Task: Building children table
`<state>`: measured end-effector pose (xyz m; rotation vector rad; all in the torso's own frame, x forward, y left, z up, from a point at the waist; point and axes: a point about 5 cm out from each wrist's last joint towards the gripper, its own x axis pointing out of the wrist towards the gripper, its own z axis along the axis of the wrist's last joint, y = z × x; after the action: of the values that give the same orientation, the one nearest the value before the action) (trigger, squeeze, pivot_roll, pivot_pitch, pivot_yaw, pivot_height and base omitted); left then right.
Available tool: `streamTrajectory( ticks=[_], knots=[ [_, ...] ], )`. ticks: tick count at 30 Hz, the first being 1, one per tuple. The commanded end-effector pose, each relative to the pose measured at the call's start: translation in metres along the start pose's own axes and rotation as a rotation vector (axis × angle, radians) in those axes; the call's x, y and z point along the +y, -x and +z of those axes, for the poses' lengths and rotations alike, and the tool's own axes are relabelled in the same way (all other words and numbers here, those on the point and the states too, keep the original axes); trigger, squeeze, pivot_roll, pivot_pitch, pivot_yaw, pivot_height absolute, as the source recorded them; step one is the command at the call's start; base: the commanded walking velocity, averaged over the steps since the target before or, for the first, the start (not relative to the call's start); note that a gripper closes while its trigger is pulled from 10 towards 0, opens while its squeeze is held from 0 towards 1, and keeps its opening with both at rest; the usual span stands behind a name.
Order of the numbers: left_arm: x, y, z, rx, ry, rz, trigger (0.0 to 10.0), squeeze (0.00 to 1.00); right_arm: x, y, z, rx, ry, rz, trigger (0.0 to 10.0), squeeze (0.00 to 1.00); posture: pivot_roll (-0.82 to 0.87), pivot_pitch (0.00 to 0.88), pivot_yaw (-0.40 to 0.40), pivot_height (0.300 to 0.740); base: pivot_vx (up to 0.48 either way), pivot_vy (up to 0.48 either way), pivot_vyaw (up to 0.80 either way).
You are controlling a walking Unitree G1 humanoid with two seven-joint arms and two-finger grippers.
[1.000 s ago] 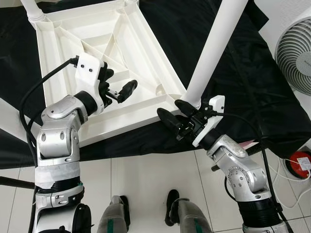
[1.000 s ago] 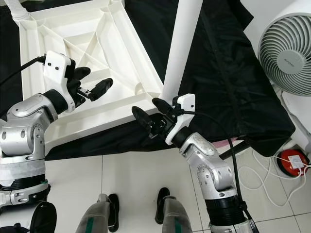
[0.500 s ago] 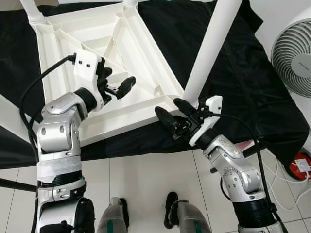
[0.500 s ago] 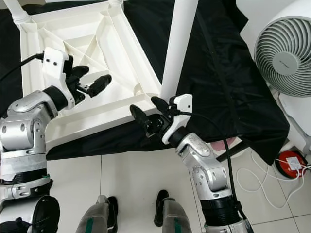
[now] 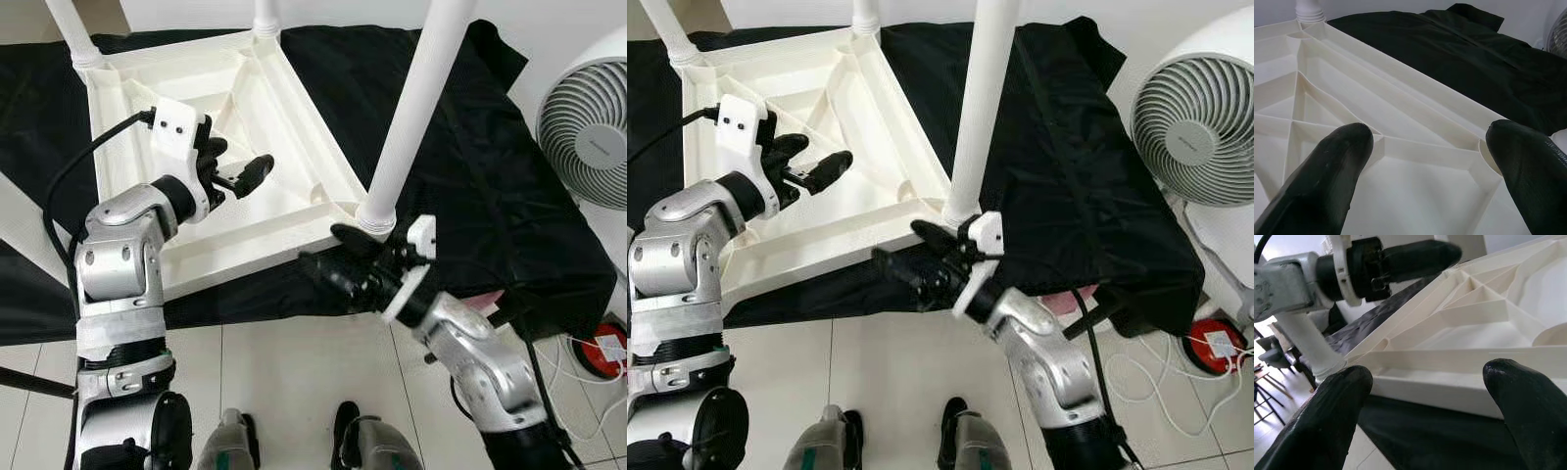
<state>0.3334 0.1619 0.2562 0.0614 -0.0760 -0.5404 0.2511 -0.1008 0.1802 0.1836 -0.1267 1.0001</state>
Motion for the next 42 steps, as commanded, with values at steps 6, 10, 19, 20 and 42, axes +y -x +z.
streamTrajectory(
  ticks=[6,10,19,20,42],
  knots=[
    [0.029,0.000,-0.005,0.050,-0.002,0.342,10.0,0.00,-0.009,0.017,0.001,0.020,0.031,-0.080,10.0,0.00,-0.04,0.145,0.035,0.740,0.000,0.000,0.00],
    [0.031,-0.001,-0.007,0.056,0.002,0.351,10.0,0.00,-0.010,0.018,0.001,0.013,0.030,-0.097,10.0,0.00,-0.04,0.145,0.035,0.740,0.000,0.000,0.00],
    [0.031,-0.005,-0.008,0.052,0.022,0.356,10.0,0.00,-0.008,0.022,0.001,0.018,0.027,-0.094,10.0,0.00,-0.06,0.131,0.033,0.740,0.000,0.000,0.00],
    [0.030,-0.005,-0.008,0.052,0.022,0.355,10.0,0.00,-0.008,0.022,0.001,0.019,0.027,-0.093,10.0,0.00,-0.06,0.127,0.031,0.740,0.000,0.000,0.00],
    [0.052,0.006,-0.030,0.149,0.104,0.756,10.0,0.00,-0.014,0.021,0.001,-0.007,0.018,-0.185,10.0,0.00,-0.06,0.146,0.031,0.740,0.000,0.000,0.00]
  ],
)
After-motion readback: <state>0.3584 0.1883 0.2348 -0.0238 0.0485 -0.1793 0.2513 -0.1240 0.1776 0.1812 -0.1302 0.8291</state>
